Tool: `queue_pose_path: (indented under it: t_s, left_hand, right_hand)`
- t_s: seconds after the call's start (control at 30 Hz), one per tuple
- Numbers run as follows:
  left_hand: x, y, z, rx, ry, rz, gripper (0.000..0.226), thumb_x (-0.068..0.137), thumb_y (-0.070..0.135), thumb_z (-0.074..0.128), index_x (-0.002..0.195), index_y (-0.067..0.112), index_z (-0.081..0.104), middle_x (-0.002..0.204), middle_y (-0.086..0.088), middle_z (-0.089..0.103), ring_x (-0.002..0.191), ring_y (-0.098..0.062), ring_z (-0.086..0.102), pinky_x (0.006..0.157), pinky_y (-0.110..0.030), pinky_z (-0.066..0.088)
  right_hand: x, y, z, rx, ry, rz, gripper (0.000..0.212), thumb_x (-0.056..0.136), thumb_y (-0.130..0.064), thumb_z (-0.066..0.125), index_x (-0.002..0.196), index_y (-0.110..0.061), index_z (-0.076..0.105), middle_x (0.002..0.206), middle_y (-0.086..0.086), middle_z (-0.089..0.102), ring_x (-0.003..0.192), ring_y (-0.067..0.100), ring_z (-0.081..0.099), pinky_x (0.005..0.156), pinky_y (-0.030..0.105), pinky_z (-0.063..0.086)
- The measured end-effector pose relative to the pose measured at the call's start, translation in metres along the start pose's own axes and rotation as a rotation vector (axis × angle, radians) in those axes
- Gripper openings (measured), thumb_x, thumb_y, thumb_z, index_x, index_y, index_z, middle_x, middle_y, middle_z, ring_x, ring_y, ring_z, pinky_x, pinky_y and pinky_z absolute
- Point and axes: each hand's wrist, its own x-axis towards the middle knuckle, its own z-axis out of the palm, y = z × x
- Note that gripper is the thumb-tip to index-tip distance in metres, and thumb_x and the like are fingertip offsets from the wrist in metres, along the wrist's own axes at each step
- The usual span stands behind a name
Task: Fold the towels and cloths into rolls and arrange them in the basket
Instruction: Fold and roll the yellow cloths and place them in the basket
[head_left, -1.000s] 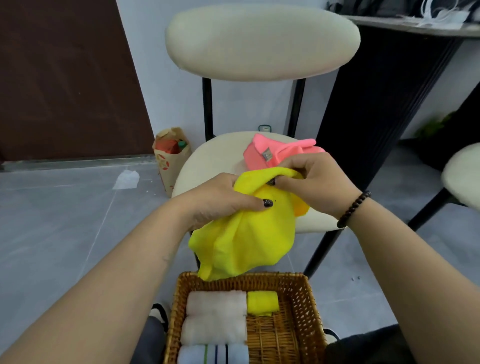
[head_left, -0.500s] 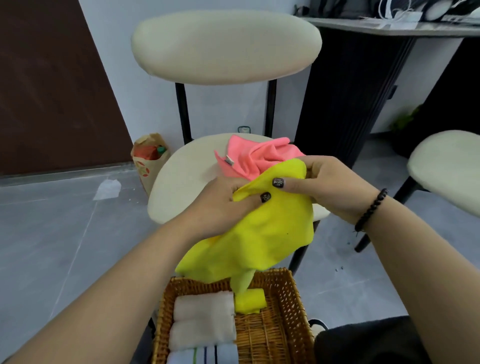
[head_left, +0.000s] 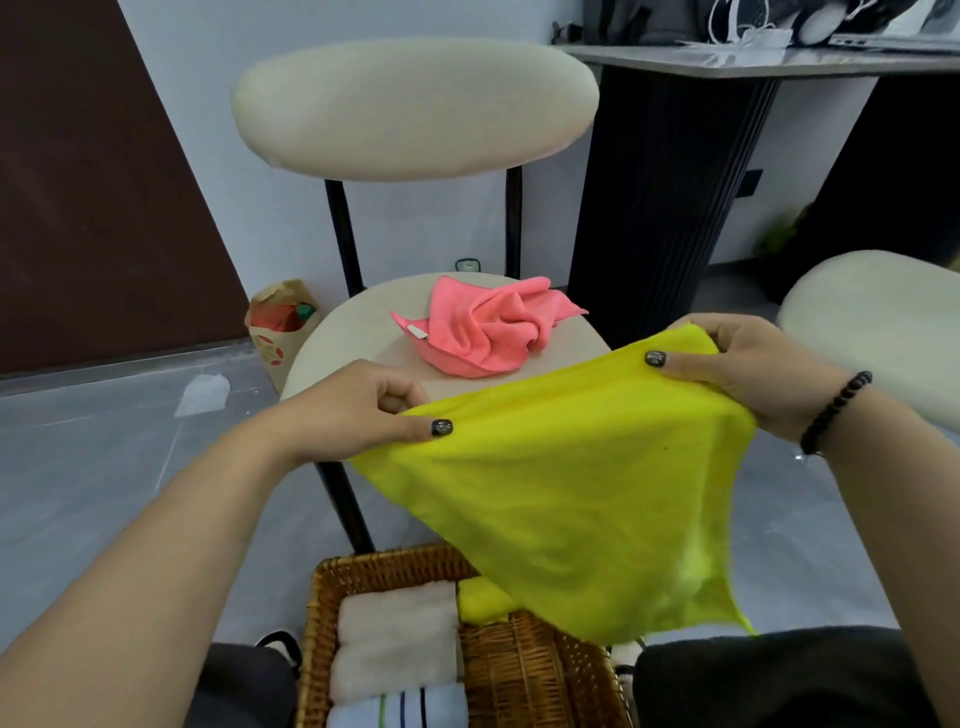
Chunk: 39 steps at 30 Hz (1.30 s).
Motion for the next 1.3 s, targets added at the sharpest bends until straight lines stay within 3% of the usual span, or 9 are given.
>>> queue_pose_path:
  t_s: [0.1,0.27,0.5,0.6,0.77,0.87,1.03,1.17,1.3]
  left_hand:
    - [-0.013,-0.009,-0.011,-0.004,-0.043,-0.112,0.042,0.062,0.059,0.079,0.077,0.021,0.073,0.073,-0.015,0.065,0.068,-0.015,0.052,0.068,-0.031,0.038]
    - [-0.023,-0.029,-0.013,-0.016,-0.008,-0.295,0.017,0.076,0.026,0.078,0.08,0.012,0.069,0.059,0.008,0.062,0.055,-0.004,0.048,0.053,-0.018,0.036]
    - [0.026,0.017,-0.082,0.481,0.348,-0.304,0.023,0.082,0.039,0.073,0.075,0.018,0.068,0.06,0.003,0.067,0.055,-0.008,0.058,0.058,-0.02,0.045]
    - [0.048,0.068,-0.122,0.182,0.642,-0.224,0.026,0.09,0.029,0.067,0.073,0.013,0.056,0.044,0.004,0.061,0.041,-0.005,0.058,0.044,-0.019,0.046]
    - [0.049,0.16,-0.188,-0.343,1.043,0.274,0.02,0.089,0.019,0.069,0.079,0.02,0.051,0.082,-0.004,0.065,0.062,-0.01,0.071,0.057,-0.025,0.056]
    - [0.028,0.182,-0.2,-0.302,1.029,0.385,0.017,0.089,0.019,0.069,0.081,0.02,0.054,0.084,-0.003,0.068,0.072,-0.014,0.073,0.063,-0.024,0.057]
    - [-0.016,0.144,-0.164,-0.218,0.869,0.298,0.01,0.087,0.019,0.07,0.083,0.014,0.063,0.077,-0.006,0.072,0.073,-0.019,0.074,0.067,-0.027,0.06]
    - [-0.046,0.085,-0.107,-0.223,0.727,0.118,0.009,0.088,0.013,0.065,0.088,0.004,0.067,0.077,-0.014,0.074,0.07,-0.02,0.073,0.061,-0.023,0.059]
    - [-0.067,0.035,-0.05,-0.222,0.593,-0.046,0.006,0.088,0.004,0.063,0.085,0.001,0.067,0.069,-0.013,0.073,0.062,-0.019,0.072,0.056,-0.022,0.057]
  right_hand:
    - [-0.011,0.004,-0.007,0.031,-0.043,0.025,0.02,0.074,-0.018,0.066,0.09,-0.006,0.066,0.083,0.009,0.073,0.071,0.018,0.07,0.058,0.025,0.057]
    - [-0.018,0.01,-0.006,0.002,-0.017,0.059,0.029,0.074,-0.027,0.068,0.09,-0.003,0.07,0.078,0.01,0.071,0.065,0.019,0.065,0.056,0.028,0.055]
    - [0.047,-0.05,-0.004,-0.192,0.143,0.051,0.013,0.088,-0.014,0.066,0.087,-0.001,0.066,0.089,0.015,0.064,0.07,0.017,0.064,0.057,0.025,0.059]
    - [0.083,-0.113,-0.009,-0.039,0.345,-0.045,0.007,0.088,-0.012,0.067,0.09,-0.006,0.064,0.094,0.011,0.059,0.082,0.02,0.064,0.06,0.029,0.06]
    - [0.091,-0.219,-0.026,0.362,0.504,-0.389,0.005,0.09,-0.004,0.061,0.093,-0.008,0.059,0.082,0.002,0.049,0.068,0.006,0.059,0.059,0.018,0.055]
    - [0.078,-0.229,-0.033,0.411,0.418,-0.467,0.012,0.09,-0.004,0.062,0.08,-0.01,0.062,0.082,0.006,0.049,0.078,0.018,0.058,0.075,0.03,0.058]
    - [0.037,-0.174,-0.035,0.352,0.204,-0.416,0.011,0.076,-0.013,0.075,0.07,-0.009,0.066,0.071,0.005,0.061,0.074,0.017,0.063,0.072,0.029,0.058]
    - [0.007,-0.097,-0.026,0.228,0.1,-0.273,0.056,0.028,-0.047,0.094,0.066,-0.011,0.075,0.084,0.011,0.073,0.085,0.02,0.071,0.071,0.025,0.057]
    - [-0.026,-0.031,-0.009,-0.003,0.025,-0.139,0.075,0.034,-0.067,0.086,0.071,-0.002,0.071,0.085,0.021,0.07,0.084,0.024,0.069,0.079,0.034,0.058]
